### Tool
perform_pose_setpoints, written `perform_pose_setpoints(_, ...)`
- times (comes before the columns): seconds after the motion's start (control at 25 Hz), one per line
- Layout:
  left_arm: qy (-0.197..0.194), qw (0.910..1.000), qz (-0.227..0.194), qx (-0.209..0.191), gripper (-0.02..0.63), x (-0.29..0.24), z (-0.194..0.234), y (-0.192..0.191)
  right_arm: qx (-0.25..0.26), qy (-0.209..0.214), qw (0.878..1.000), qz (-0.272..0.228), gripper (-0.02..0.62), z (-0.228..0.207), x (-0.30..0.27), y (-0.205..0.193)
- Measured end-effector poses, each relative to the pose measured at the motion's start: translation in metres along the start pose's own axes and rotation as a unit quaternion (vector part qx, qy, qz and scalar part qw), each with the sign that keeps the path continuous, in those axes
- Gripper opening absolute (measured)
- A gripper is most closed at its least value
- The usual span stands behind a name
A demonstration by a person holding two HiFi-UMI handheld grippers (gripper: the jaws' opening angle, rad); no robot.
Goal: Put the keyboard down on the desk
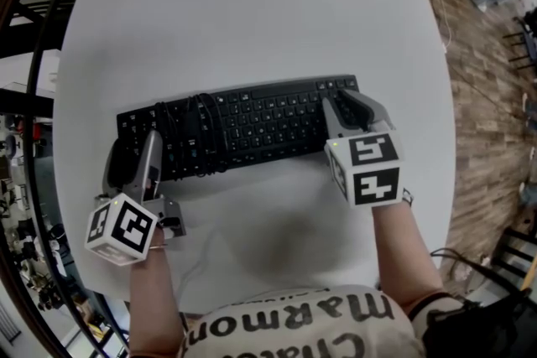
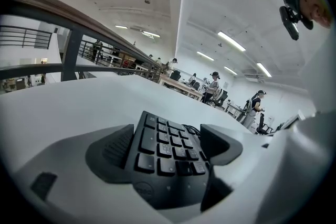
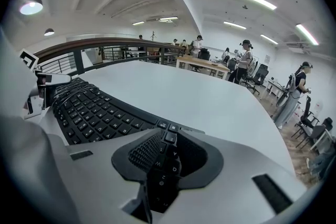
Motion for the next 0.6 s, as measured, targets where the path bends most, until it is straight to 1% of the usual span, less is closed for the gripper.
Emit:
perform_pose_setpoints(0.08, 0.003, 1.0, 0.002, -0.004, 0.394, -0.0008, 0.0003, -0.0005, -0.001, 0.0, 1.0, -0.002, 0.112, -0.0002, 0.0, 0.0002)
perform_pose_setpoints(0.28, 0.031, 0.9985, 0.023, -0.038, 0.394, -0.0073, 0.0046, -0.0071, 0.008, -0.009, 1.0, -0.003, 0.107, 0.0006, 0.0008, 0.0012)
perform_pose_setpoints(0.44, 0.028, 0.9985, 0.027, -0.038, 0.394, -0.0067, 0.0042, -0.0062, 0.009, -0.007, 1.0, -0.004, 0.107, 0.0005, 0.001, 0.002)
perform_pose_setpoints(0.6, 0.038, 0.9979, 0.034, -0.04, 0.394, -0.0089, 0.0052, -0.0079, 0.014, -0.014, 1.0, -0.009, 0.106, 0.0004, 0.0017, 0.0027)
Point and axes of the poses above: the fingertips, and each gripper's own axes: x backward along the fingers, z to its left, y out of its top, the point moved 1 cm from there along x, backward along the fingers, and after that the axes turned 11 degrees about z, right-handed, at the moved point
